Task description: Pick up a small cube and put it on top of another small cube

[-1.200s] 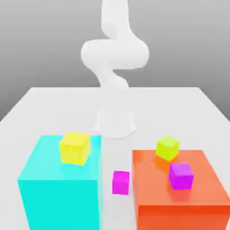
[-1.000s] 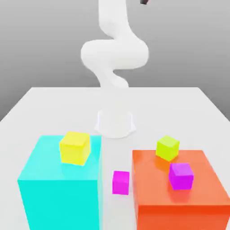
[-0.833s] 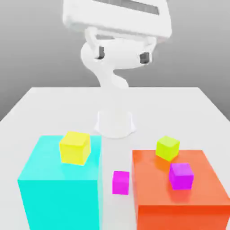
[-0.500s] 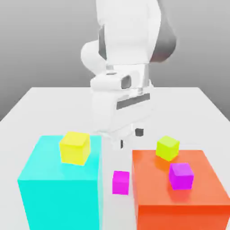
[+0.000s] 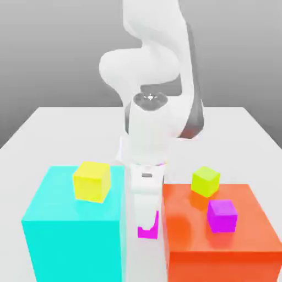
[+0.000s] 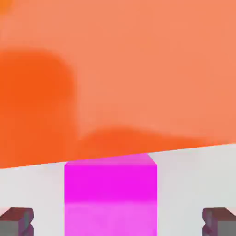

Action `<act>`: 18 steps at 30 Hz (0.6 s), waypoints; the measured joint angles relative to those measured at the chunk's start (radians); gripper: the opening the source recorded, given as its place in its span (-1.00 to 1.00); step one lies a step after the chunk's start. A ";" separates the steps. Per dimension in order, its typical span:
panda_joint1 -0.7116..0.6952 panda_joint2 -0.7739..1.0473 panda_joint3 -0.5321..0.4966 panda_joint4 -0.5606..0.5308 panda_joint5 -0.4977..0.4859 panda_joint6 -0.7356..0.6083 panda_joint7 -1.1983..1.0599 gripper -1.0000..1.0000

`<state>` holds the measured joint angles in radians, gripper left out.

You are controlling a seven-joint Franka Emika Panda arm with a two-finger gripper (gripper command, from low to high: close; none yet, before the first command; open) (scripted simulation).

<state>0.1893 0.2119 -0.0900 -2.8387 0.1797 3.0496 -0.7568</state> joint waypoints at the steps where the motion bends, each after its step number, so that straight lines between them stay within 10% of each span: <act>1: -0.028 0.036 0.032 0.007 0.014 0.030 -0.011 0.00; 2: -0.045 0.056 0.050 0.010 0.020 0.046 -0.015 -1.00; 18: 0.008 -0.231 -0.059 -0.031 -0.183 -0.161 0.094 -1.00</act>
<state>0.1974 -0.0191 -0.1487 -2.8698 -0.0036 2.8882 -0.6624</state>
